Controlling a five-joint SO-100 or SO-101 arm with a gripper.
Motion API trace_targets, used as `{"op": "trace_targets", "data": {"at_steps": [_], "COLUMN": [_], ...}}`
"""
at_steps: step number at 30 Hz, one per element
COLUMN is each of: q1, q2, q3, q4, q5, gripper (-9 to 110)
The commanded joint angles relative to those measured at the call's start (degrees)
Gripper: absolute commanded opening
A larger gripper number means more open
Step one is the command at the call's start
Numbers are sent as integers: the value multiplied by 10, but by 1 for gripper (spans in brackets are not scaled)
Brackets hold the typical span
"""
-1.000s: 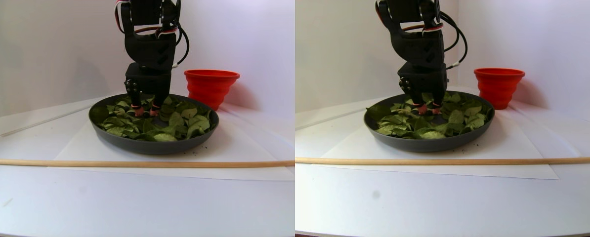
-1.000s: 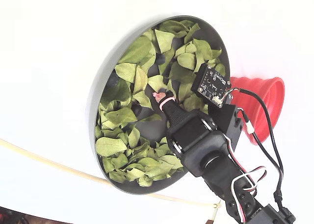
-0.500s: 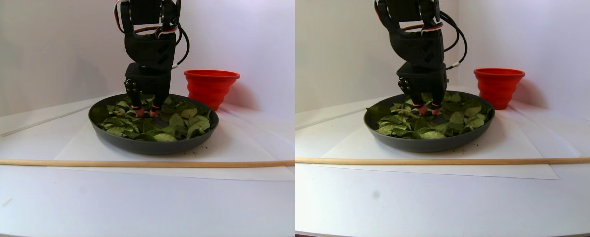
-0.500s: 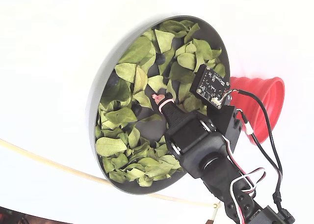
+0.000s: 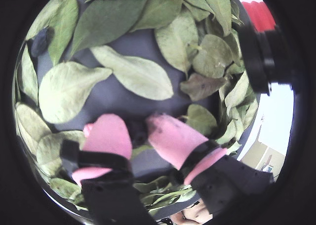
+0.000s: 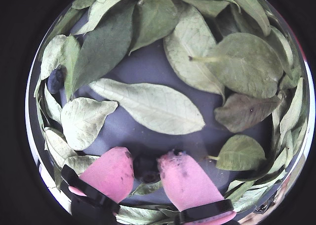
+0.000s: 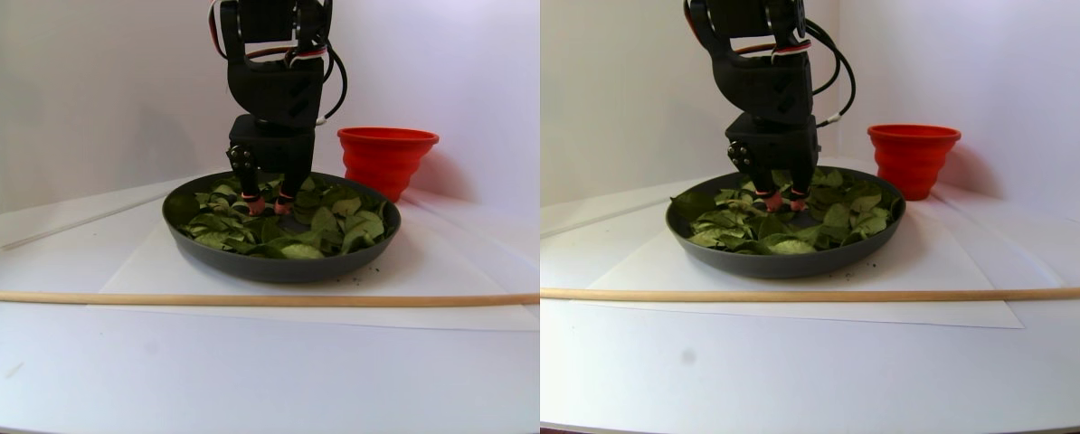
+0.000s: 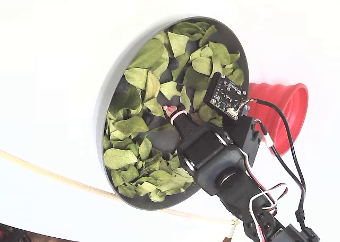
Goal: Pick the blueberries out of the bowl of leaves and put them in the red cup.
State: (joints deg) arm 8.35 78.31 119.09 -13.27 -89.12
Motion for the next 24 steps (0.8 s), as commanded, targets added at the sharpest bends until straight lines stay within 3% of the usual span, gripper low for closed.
{"op": "trace_targets", "data": {"at_steps": [1, 24], "q1": [5, 16], "q2": [56, 148], "q3": [-4, 7], "q4": [4, 69], "q5": [-9, -35], "gripper": [9, 9]}}
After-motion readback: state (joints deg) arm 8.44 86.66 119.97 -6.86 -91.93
